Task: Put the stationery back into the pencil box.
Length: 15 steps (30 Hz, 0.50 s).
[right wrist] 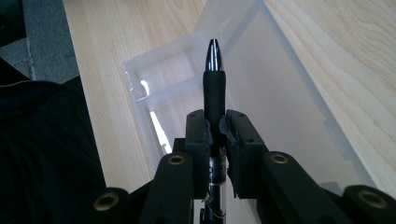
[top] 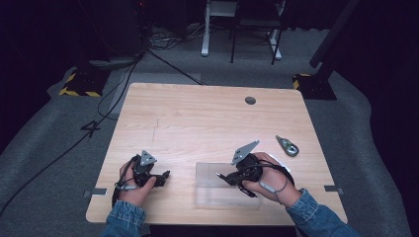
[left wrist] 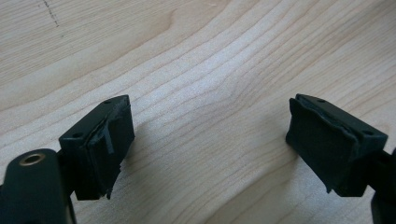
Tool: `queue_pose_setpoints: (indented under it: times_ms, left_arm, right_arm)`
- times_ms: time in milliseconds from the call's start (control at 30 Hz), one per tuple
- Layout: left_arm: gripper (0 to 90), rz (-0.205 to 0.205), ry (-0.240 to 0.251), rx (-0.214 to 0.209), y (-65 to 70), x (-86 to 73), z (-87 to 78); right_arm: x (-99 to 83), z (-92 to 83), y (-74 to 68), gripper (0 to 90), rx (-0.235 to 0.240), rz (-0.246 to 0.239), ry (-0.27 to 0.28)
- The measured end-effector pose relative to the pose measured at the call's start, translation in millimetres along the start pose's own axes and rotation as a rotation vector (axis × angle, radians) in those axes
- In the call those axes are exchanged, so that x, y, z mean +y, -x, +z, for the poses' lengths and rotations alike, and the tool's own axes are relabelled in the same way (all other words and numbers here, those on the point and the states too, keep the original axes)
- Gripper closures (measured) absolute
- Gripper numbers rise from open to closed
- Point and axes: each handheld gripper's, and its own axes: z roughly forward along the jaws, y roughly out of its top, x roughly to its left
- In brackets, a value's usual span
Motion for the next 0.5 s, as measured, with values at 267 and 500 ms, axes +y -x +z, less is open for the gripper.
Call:
queue_pose_setpoints:
  times_ms: [267, 500]
  left_arm:
    - [14.9, 0.0, 0.0, 0.0, 0.0, 0.0, 0.0]
    - [14.9, 0.0, 0.0, 0.0, 0.0, 0.0, 0.0]
  right_arm:
    - [-5.1, 10.7, -0.2, 80.0, 0.019, 0.011, -0.014]
    - [-8.0, 19.0, 0.0, 80.0, 0.029, 0.011, -0.03]
